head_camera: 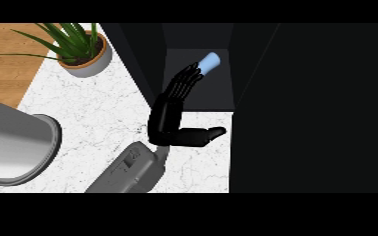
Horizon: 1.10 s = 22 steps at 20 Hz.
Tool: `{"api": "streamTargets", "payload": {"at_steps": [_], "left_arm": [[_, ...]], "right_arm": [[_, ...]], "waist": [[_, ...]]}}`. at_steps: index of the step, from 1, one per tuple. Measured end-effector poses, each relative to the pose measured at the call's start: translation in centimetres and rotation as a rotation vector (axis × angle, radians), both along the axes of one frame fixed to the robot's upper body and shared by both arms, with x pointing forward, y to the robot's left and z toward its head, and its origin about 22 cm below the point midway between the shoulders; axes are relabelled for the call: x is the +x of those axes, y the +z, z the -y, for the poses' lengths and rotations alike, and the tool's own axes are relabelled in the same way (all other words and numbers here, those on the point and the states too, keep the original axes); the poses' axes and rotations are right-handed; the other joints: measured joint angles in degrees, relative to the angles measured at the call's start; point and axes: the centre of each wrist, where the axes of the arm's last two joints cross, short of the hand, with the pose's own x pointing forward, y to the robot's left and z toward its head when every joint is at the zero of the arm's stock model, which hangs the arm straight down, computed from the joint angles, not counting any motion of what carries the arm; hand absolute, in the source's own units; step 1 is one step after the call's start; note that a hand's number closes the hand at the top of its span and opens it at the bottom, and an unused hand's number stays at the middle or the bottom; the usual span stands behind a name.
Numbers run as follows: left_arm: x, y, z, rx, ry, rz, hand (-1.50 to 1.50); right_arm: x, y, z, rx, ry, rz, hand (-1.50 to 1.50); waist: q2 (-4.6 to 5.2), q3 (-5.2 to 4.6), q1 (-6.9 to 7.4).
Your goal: Pick up the bottled water, place it into the cabinet and close the cabinet
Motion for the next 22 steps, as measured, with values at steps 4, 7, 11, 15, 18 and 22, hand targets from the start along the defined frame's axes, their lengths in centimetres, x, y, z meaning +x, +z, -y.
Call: {"api": "streamTargets", "payload": {"at_steps": [4, 7, 11, 15, 18, 22], "left_arm": [[-2.4, -0.6, -1.9, -0.004, -0.019, -0.028, 1.5], [-3.9, -0.5, -4.1, -0.003, -0.01, -0.036, 1.5], [-5.9, -0.3, -6.9, -0.004, 0.025, -0.037, -1.5], [-7.5, 0.2, -9.8, -0.008, 0.071, -0.038, -1.5], [-8.9, 0.5, -11.8, -0.027, 0.101, -0.046, -1.5], [-10.2, 1.0, -13.9, -0.062, 0.126, -0.057, -1.5]], "right_arm": [[-0.1, 0.5, 0.1, -0.06, 0.109, 0.004, 1.5], [-0.1, 1.0, -0.2, -0.104, 0.196, -0.01, 1.5], [-0.2, 1.5, -0.9, -0.123, 0.321, -0.009, 1.5], [-0.2, 1.7, -1.4, -0.104, 0.408, 0.012, 1.5], [-0.4, 1.7, -2.1, -0.072, 0.462, 0.011, 1.5], [-0.5, 1.8, -3.2, -0.043, 0.57, -0.018, 1.5]], "waist": [[-0.03, -0.05, 0.1], [0.0, -0.07, 0.37], [-0.01, -0.06, 0.23], [-0.08, -0.09, 0.11], [-0.15, -0.12, -0.05], [-0.19, -0.24, 0.12]]}}
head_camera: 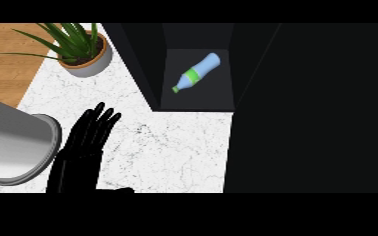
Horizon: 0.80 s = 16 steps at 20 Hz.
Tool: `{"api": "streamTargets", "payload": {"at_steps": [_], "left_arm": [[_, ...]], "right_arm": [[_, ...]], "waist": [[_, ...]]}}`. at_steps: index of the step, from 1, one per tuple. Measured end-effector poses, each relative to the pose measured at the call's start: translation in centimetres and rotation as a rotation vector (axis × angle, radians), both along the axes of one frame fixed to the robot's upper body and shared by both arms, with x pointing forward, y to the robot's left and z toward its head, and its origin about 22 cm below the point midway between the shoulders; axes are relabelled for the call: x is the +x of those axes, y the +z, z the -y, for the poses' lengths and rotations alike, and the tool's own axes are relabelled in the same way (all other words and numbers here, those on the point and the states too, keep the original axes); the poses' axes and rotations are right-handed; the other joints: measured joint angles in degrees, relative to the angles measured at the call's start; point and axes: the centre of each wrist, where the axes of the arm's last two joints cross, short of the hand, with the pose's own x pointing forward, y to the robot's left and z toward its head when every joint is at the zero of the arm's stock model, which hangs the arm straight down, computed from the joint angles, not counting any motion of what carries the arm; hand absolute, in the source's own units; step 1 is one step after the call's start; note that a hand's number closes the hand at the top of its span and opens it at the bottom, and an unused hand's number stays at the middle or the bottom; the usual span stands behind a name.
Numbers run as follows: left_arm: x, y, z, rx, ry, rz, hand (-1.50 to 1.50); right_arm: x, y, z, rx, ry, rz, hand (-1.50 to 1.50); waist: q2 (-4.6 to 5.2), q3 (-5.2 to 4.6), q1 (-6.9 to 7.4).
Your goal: Pick up the bottled water, place it into the cabinet and close the cabinet
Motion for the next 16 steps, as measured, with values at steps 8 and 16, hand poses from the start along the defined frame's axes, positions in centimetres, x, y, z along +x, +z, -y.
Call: {"api": "streamTargets", "payload": {"at_steps": [8, 16], "left_arm": [[-1.7, 0.8, -3.9, -0.027, 0.032, -0.018, -1.5], [-3.3, 1.5, -6.8, -0.026, 0.021, -0.011, -1.5]], "right_arm": [[0.8, 0.3, -0.9, -0.024, 0.089, 0.028, 1.5], [0.8, 0.3, -2.0, 0.002, 0.015, 0.002, 1.5]], "waist": [[-0.33, -0.37, 1.08], [0.21, -0.55, 3.05]]}}
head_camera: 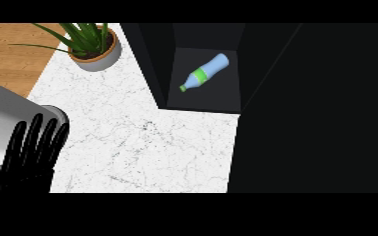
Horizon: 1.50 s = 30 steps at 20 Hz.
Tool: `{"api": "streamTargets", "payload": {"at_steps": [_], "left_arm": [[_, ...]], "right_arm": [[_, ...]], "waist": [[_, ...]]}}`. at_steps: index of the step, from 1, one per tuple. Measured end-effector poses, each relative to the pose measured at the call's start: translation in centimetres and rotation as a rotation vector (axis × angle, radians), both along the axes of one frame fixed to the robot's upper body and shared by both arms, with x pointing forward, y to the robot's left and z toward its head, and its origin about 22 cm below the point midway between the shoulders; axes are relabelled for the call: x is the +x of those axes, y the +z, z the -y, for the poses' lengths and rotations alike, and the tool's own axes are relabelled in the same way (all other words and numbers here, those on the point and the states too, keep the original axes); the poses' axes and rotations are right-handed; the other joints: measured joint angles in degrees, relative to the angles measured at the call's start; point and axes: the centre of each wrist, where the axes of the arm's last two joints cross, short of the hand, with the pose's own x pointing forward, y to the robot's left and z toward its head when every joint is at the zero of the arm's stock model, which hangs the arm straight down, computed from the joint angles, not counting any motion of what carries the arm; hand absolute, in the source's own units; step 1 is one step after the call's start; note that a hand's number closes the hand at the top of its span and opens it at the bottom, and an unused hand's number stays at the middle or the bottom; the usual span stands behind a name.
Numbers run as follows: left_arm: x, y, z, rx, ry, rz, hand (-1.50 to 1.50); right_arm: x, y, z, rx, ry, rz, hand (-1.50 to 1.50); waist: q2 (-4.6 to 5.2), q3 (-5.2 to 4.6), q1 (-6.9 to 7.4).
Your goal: Pick up the bottled water, place it into the cabinet and close the cabinet
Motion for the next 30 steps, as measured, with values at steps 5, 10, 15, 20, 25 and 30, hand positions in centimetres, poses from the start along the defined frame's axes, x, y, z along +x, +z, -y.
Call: {"api": "streamTargets", "payload": {"at_steps": [5, 10, 15, 20, 25, 30], "left_arm": [[-0.8, 0.5, -1.4, 0.006, -0.032, 0.004, -1.5], [-0.9, 0.9, -2.4, 0.01, -0.068, 0.015, -1.5], [-0.9, 1.4, -3.3, 0.02, -0.097, 0.022, -1.5], [-0.8, 1.7, -3.7, 0.028, -0.121, 0.028, -1.5], [-0.6, 2.0, -4.2, 0.04, -0.145, 0.033, -1.5], [-0.6, 2.1, -4.6, 0.046, -0.153, 0.028, -1.5]], "right_arm": [[0.3, 0.0, -0.6, 0.006, -0.013, -0.006, 1.5], [1.0, 0.2, -0.7, -0.012, 0.01, 0.017, 1.5], [1.7, 0.5, -0.8, -0.038, 0.044, 0.049, 1.5], [2.4, 0.8, -0.8, -0.072, 0.088, 0.09, 1.5], [3.7, 1.5, -0.4, -0.141, 0.172, 0.181, 1.5], [4.6, 2.0, -0.6, -0.192, 0.242, 0.243, 1.5]], "waist": [[0.56, 0.0, 2.16], [1.29, -0.08, 4.09], [1.96, -0.18, 6.07], [2.26, -0.41, 7.9], [2.14, -0.82, 9.94], [2.04, -0.96, 10.26]]}}
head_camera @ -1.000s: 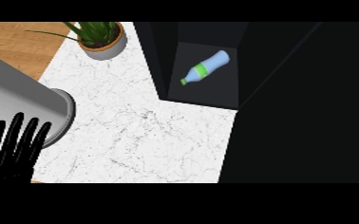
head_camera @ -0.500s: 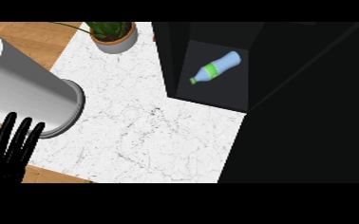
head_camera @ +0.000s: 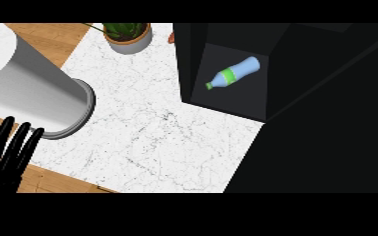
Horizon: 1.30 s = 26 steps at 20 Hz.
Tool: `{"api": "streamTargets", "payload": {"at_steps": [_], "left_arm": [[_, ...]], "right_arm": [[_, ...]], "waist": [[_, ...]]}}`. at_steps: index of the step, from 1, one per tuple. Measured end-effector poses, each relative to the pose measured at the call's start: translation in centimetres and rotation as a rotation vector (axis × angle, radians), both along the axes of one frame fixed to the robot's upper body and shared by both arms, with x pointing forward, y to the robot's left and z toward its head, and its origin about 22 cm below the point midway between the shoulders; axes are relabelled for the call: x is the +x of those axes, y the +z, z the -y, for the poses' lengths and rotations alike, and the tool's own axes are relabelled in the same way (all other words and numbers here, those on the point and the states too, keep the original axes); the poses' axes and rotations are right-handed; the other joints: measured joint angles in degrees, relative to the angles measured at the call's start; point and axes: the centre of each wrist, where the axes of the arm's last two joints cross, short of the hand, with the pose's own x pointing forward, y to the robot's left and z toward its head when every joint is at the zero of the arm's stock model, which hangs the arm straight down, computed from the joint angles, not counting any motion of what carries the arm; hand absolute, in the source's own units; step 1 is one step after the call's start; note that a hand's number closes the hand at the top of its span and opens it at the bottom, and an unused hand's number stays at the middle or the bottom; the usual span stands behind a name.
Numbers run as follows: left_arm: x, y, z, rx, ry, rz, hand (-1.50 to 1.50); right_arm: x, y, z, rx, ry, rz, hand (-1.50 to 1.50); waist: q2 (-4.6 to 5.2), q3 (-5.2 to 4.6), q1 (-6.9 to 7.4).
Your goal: Pick up the bottled water, place it into the cabinet and close the cabinet
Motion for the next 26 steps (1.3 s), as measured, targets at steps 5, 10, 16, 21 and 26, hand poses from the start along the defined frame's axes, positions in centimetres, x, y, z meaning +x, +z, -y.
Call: {"api": "streamTargets", "payload": {"at_steps": [5, 10, 16, 21, 26], "left_arm": [[0.1, 0.2, -0.6, 0.01, 0.004, 0.003, -1.5], [0.2, 0.4, -1.0, 0.01, 0.002, 0.006, -1.5], [0.4, 0.5, -1.4, 0.007, 0.002, 0.013, -1.5], [0.6, 0.9, -1.5, 0.008, -0.013, 0.032, -1.5], [0.9, 1.2, -1.7, 0.013, -0.024, 0.043, -1.5]], "right_arm": [[0.5, 0.4, 0.0, -0.039, 0.044, 0.036, 1.5], [0.9, 0.7, 0.0, -0.063, 0.067, 0.066, 1.5], [1.1, 0.6, -0.1, -0.057, 0.064, 0.065, 1.5], [1.2, 0.3, -0.2, -0.029, 0.067, 0.04, 1.5], [1.3, -0.1, -0.2, 0.007, 0.07, 0.007, 1.5]], "waist": [[-0.1, -0.1, -0.14], [0.03, -0.09, -0.41], [0.75, -0.12, -0.38], [1.78, -0.08, 1.14], [2.51, -0.03, 2.28]]}}
